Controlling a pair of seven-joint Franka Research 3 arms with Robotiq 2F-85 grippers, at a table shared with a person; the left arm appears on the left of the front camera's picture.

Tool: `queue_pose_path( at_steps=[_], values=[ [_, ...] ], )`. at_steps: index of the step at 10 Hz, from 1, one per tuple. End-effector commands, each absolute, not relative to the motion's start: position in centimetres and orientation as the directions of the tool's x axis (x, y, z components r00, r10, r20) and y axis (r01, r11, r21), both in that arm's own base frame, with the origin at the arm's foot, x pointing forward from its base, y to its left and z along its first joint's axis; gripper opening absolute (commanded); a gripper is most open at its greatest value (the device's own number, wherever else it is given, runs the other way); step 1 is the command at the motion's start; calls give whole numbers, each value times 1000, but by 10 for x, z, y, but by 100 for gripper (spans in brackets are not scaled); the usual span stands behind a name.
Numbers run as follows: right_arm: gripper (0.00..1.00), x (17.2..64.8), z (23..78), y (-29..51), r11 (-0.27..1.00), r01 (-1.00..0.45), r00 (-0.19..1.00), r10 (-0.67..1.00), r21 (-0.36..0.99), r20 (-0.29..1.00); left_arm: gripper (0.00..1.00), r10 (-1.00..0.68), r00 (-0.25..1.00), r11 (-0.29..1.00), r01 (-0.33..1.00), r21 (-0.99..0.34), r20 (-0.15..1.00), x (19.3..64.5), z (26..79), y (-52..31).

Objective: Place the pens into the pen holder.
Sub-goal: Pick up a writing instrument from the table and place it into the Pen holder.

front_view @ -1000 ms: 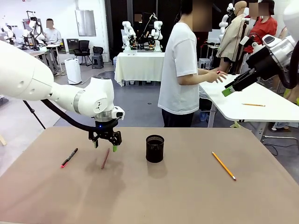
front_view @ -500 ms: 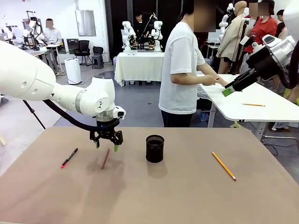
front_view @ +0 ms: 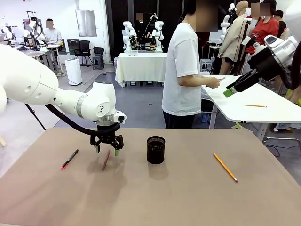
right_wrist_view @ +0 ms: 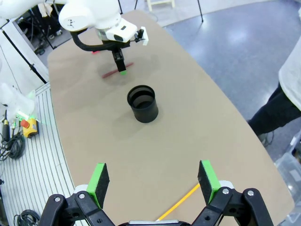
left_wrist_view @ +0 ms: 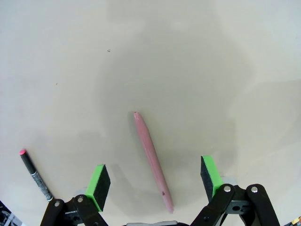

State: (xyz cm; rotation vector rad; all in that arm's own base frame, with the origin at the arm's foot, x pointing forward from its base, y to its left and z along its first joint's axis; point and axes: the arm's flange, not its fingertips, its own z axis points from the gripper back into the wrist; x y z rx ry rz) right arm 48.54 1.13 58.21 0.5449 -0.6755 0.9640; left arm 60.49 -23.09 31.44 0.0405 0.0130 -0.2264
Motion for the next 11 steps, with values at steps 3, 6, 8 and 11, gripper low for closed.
queue_pose_path(
  at_steps=[3, 6, 8, 11],
  values=[
    [100, 486, 583, 12, 465, -876, 399, 545, 130, 738, 100, -145, 989, 989, 145, -4, -5, 610, 312, -228],
    [100, 486, 583, 12, 465, -876, 399, 545, 130, 738, 50, -124, 992, 992, 124, 3, -18, 609, 305, -227],
    [100, 486, 583, 12, 465, -876, 399, 545, 130, 738, 12, -122, 992, 993, 122, 10, -22, 609, 305, -226],
    [100, 486, 583, 12, 465, -876, 399, 545, 130, 738, 0, -113, 993, 993, 113, 23, -17, 608, 305, -226]
  ],
)
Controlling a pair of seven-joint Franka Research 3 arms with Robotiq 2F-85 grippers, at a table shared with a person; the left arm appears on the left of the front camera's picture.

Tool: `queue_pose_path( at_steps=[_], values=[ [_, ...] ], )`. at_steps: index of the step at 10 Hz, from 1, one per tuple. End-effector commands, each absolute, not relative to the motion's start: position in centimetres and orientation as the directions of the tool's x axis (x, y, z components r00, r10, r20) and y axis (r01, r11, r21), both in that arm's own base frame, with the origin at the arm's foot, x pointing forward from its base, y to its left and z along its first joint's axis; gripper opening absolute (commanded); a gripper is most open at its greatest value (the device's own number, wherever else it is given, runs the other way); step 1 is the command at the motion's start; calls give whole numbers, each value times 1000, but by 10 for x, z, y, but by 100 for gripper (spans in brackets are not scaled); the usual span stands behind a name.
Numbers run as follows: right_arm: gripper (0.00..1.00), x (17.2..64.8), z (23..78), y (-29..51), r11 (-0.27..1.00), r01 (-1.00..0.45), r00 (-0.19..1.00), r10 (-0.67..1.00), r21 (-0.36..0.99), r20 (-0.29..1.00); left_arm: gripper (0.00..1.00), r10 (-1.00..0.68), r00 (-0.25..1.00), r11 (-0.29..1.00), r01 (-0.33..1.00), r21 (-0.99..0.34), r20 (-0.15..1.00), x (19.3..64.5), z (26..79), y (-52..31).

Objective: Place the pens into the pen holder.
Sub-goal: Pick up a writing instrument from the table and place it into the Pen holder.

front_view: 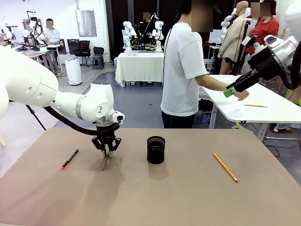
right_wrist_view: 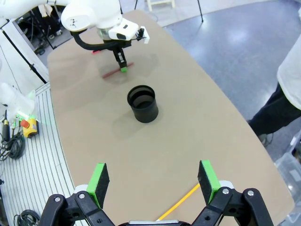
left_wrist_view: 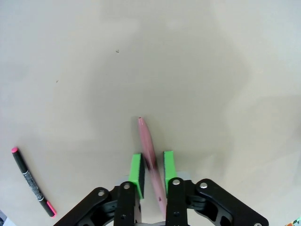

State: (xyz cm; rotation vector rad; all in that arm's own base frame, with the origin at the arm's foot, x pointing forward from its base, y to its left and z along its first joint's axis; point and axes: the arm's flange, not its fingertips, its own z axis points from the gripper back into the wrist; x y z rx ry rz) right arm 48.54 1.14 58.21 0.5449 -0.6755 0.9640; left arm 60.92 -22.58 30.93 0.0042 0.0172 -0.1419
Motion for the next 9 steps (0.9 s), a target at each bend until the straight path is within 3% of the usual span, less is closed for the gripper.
queue_pose_path(
  at_steps=[1, 3, 5, 8, 9],
  values=[
    [100, 486, 583, 12, 465, -876, 399, 545, 130, 738, 0, -113, 993, 993, 113, 27, -18, 607, 305, -224],
    [100, 486, 583, 12, 465, -876, 399, 545, 130, 738, 0, -155, 988, 987, 154, -32, -24, 603, 313, -221],
    [100, 486, 583, 12, 465, -876, 399, 545, 130, 738, 0, -297, 955, 915, 284, -285, -1, 598, 337, -210],
    [100, 486, 583, 12, 465, -876, 399, 545, 130, 738, 0, -401, 904, 779, 423, -463, 151, 592, 374, -186],
    [100, 486, 583, 12, 465, -876, 399, 545, 130, 738, 0, -418, 868, 697, 495, -519, 267, 587, 391, -179]
  ],
)
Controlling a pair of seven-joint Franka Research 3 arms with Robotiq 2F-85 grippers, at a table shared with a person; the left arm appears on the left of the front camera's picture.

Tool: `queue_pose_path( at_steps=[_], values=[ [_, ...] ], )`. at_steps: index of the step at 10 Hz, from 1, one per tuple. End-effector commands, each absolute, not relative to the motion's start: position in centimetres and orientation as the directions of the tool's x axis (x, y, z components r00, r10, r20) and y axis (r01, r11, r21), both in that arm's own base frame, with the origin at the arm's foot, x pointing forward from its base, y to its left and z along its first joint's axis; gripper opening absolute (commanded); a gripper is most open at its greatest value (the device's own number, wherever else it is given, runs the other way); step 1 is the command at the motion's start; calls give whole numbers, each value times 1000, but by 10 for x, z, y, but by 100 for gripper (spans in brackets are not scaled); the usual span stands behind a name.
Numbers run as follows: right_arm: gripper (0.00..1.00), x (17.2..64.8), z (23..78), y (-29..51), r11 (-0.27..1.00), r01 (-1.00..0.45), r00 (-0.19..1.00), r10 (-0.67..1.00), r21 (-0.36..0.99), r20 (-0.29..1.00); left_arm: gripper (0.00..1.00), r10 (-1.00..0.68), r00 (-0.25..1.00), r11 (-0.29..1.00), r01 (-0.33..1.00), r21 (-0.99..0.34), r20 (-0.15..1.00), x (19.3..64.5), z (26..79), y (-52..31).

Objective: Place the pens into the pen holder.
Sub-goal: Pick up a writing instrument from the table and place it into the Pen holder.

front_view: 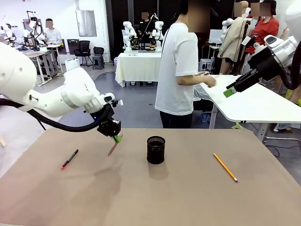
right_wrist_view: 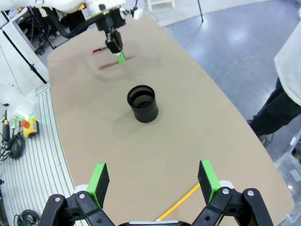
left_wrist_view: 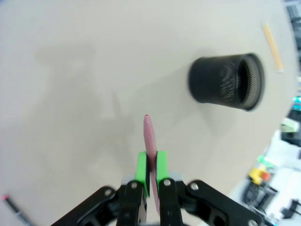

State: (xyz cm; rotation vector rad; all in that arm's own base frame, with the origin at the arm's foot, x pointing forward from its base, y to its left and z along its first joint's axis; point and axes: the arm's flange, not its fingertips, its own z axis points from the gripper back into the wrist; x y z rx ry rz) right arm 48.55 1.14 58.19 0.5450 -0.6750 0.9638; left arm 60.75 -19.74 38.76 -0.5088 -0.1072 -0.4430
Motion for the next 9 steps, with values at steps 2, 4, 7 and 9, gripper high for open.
queue_pose_path(
  at_steps=[2, 4, 7, 9],
  values=[
    [100, 486, 583, 12, 465, -876, 399, 545, 130, 738, 0, -379, 749, 510, 659, -552, 544, 580, 414, -171],
    [100, 486, 583, 12, 465, -876, 399, 545, 130, 738, 0, -336, 562, 315, 824, -472, 756, 564, 431, -159],
    [100, 486, 583, 12, 465, -876, 399, 545, 130, 738, 0, -241, 338, 235, 930, -283, 910, 545, 439, -149],
    [100, 486, 583, 12, 465, -876, 399, 545, 130, 738, 0, -294, 355, 300, 916, -267, 887, 543, 439, -154]
  ],
)
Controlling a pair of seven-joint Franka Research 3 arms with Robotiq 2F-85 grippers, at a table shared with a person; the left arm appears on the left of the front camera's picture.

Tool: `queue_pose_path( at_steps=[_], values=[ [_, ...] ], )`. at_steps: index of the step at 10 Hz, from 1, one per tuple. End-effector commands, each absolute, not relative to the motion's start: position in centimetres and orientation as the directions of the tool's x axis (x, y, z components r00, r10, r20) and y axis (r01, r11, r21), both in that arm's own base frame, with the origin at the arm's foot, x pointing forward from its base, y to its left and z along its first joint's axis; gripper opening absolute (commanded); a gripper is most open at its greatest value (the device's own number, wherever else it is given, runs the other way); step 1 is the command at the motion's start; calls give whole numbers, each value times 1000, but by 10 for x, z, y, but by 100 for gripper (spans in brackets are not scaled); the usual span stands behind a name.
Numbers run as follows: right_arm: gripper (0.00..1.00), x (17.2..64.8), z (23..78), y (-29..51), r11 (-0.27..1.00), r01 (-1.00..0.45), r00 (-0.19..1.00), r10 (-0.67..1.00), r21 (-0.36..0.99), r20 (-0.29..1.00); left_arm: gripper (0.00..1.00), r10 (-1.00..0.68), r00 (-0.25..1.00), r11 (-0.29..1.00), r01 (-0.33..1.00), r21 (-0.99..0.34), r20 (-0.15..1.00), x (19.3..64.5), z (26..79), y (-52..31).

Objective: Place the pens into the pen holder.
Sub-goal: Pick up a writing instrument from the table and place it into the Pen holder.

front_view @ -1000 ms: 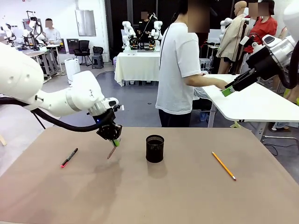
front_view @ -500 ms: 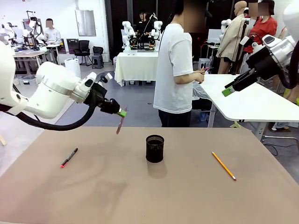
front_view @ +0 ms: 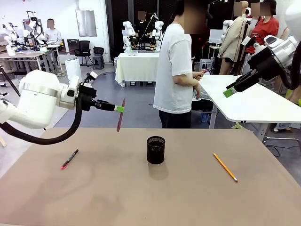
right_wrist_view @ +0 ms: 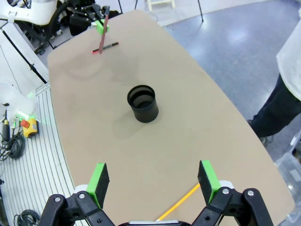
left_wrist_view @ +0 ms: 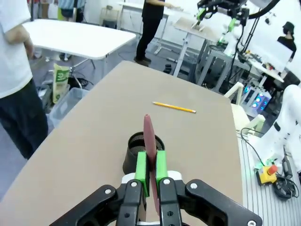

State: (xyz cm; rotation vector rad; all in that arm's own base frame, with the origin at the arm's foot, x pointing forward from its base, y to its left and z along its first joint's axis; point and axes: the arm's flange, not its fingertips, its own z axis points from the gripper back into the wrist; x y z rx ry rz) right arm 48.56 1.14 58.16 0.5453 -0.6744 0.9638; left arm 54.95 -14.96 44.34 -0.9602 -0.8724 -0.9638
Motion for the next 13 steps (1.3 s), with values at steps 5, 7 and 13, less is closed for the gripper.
queue_pose_path(
  at_steps=[5, 7, 13],
  values=[
    [100, 486, 583, 12, 465, -876, 399, 545, 130, 738, 0, -196, 282, 246, 941, -231, 939, 554, 438, -160],
    [100, 486, 583, 12, 465, -876, 399, 545, 130, 738, 0, -189, 123, 229, 970, -78, 974, 555, 429, -184],
    [100, 486, 583, 12, 465, -876, 399, 545, 130, 738, 0, -102, -13, 186, 982, 32, 995, 554, 422, -213]
  ],
)
